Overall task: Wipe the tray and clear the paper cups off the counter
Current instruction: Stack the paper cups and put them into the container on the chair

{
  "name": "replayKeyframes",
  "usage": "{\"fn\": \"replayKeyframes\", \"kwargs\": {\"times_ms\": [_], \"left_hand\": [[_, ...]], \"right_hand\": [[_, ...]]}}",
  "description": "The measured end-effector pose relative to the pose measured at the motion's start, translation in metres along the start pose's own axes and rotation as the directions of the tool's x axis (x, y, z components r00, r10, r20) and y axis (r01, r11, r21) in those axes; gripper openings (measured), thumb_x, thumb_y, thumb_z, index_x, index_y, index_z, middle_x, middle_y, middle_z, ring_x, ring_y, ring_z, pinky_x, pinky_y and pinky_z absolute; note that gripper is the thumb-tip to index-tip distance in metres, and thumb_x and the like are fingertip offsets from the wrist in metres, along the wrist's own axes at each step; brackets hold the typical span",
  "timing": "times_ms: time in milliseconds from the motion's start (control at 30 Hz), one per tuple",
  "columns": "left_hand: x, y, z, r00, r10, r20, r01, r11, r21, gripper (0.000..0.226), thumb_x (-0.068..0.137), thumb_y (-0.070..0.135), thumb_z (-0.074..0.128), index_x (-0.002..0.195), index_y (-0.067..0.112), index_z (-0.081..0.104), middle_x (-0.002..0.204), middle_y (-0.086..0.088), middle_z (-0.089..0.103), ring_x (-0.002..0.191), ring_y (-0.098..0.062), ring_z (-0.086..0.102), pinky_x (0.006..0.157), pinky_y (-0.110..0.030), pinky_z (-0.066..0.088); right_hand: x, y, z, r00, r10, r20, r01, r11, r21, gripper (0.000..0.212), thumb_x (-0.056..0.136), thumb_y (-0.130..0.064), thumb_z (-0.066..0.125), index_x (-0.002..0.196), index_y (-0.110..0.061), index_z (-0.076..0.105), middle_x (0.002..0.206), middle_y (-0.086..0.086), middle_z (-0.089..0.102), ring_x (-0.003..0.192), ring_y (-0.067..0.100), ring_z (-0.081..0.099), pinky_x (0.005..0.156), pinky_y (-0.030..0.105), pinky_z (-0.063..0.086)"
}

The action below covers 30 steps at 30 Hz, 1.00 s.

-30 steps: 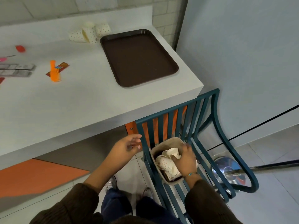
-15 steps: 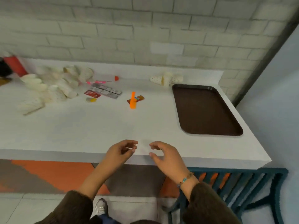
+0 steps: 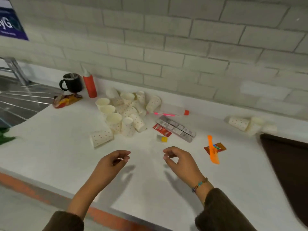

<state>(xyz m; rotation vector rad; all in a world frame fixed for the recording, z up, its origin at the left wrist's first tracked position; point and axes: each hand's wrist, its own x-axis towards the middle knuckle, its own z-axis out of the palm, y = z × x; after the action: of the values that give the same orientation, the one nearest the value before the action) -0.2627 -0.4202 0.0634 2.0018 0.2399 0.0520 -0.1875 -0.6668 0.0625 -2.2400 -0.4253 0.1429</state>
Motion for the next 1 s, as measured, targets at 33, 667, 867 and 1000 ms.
{"fn": "replayKeyframes", "kwargs": {"times_ms": [33, 667, 867, 1000], "left_hand": [[0.019, -0.011, -0.024, 1.0, -0.011, -0.015, 0.011, 1.0, 0.004, 0.021, 0.089, 0.022, 0.06, 0.096, 0.041, 0.064, 0.097, 0.01, 0.07, 0.09, -0.003, 0.065, 0.077, -0.017, 0.047], [0.149, -0.101, -0.104, 0.939, -0.058, -0.339, 0.177, 0.927, 0.331, 0.063, 0.061, 0.011, 0.083, 0.12, 0.01, 0.062, 0.133, -0.02, 0.049, 0.124, -0.035, 0.045, 0.104, -0.044, 0.035], [0.151, -0.117, -0.105, 0.839, -0.155, -0.522, 0.266, 0.953, 0.145, 0.078, 0.065, 0.01, 0.082, 0.133, 0.011, 0.045, 0.14, -0.019, 0.039, 0.128, -0.036, 0.039, 0.103, -0.049, 0.037], [0.153, -0.122, -0.102, 0.815, -0.295, -0.499, 0.276, 0.954, -0.114, 0.072, 0.077, 0.01, 0.073, 0.139, 0.015, 0.035, 0.126, -0.017, 0.057, 0.112, -0.034, 0.056, 0.087, -0.041, 0.047]], "right_hand": [[0.028, -0.01, 0.015, 1.0, 0.003, 0.002, -0.003, 1.0, 0.004, 0.016, 0.086, -0.028, 0.062, 0.102, -0.033, 0.063, 0.093, -0.018, 0.065, 0.091, 0.003, 0.06, 0.086, 0.022, 0.049], [0.272, -0.043, 0.115, 0.891, 0.181, 0.415, 0.121, 0.788, -0.603, 0.135, 0.053, -0.031, 0.089, 0.147, -0.032, -0.008, 0.158, -0.004, -0.015, 0.137, 0.035, 0.023, 0.109, 0.052, 0.03], [0.272, -0.029, 0.123, 0.969, 0.09, 0.232, 0.035, 0.875, -0.482, 0.072, 0.073, -0.019, 0.072, 0.132, -0.021, 0.03, 0.136, 0.011, 0.034, 0.111, 0.033, 0.049, 0.093, 0.044, 0.047], [0.249, -0.021, 0.114, 0.99, 0.121, 0.072, -0.089, 0.935, -0.345, 0.064, 0.071, -0.013, 0.075, 0.121, -0.02, 0.036, 0.11, 0.01, 0.052, 0.098, 0.028, 0.057, 0.081, 0.037, 0.053]]}}
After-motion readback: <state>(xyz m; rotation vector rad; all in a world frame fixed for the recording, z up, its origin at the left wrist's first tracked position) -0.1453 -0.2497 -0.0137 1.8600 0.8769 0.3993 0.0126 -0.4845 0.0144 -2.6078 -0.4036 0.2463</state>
